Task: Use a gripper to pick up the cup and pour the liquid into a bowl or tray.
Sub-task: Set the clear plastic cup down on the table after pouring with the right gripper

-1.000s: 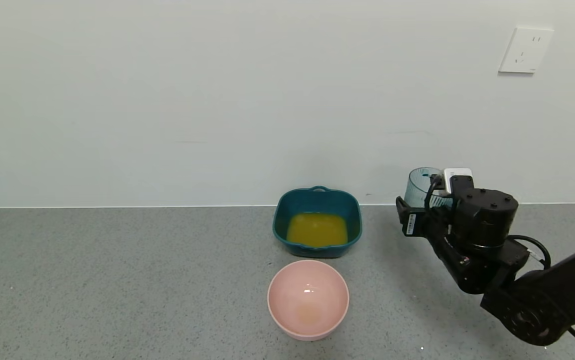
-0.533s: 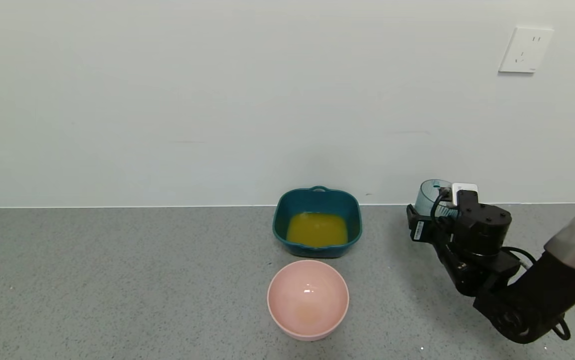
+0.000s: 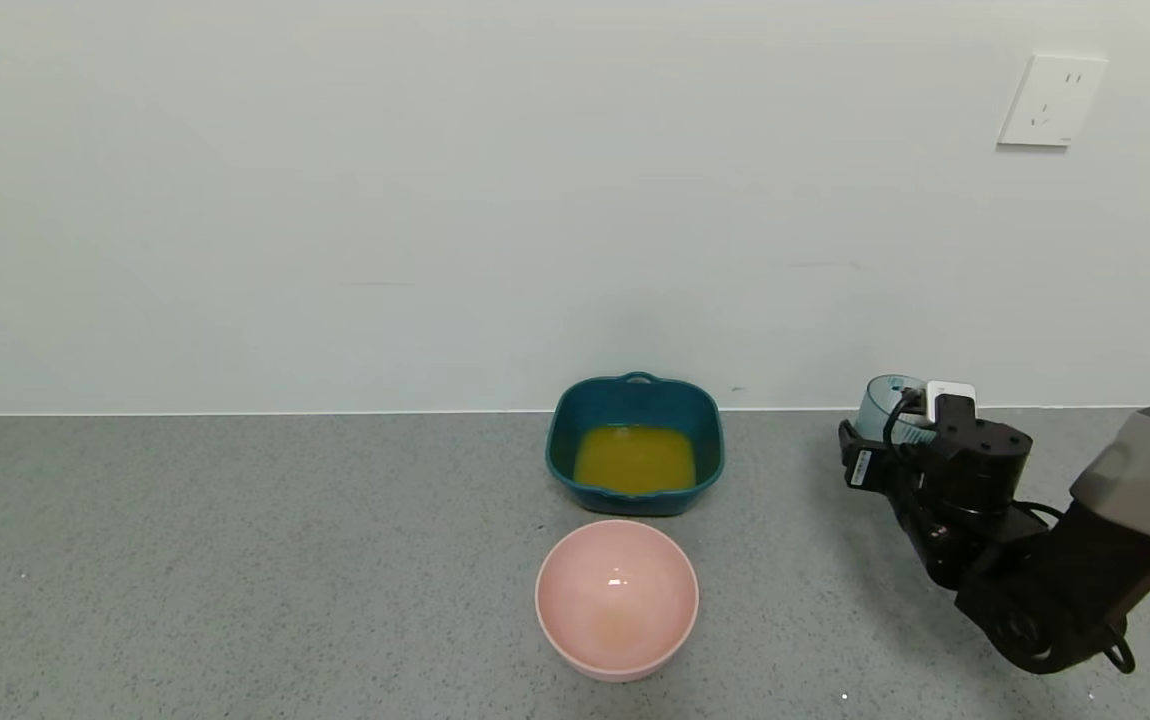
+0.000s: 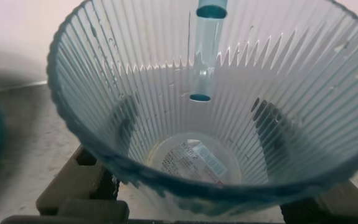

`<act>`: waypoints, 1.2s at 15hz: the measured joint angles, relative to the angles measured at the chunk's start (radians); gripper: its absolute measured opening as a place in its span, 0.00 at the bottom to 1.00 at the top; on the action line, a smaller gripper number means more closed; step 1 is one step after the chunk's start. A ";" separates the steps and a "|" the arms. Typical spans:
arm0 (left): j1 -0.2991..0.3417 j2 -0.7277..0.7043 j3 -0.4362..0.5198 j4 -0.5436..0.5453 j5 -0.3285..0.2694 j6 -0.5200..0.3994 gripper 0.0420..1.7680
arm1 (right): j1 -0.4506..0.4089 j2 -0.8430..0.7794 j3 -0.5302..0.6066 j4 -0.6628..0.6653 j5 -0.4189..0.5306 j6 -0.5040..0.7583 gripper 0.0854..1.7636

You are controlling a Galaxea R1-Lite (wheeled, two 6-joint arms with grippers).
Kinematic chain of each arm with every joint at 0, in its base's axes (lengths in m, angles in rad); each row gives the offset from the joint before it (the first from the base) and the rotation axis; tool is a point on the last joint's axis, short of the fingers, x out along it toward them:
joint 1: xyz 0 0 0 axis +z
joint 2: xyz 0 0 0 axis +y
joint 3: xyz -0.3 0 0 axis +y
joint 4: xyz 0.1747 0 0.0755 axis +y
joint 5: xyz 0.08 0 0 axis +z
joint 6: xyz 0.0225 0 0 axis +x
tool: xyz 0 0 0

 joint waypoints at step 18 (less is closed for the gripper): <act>0.000 0.000 0.000 0.000 0.000 0.000 0.97 | -0.078 0.183 -0.083 -0.032 0.039 -0.001 0.77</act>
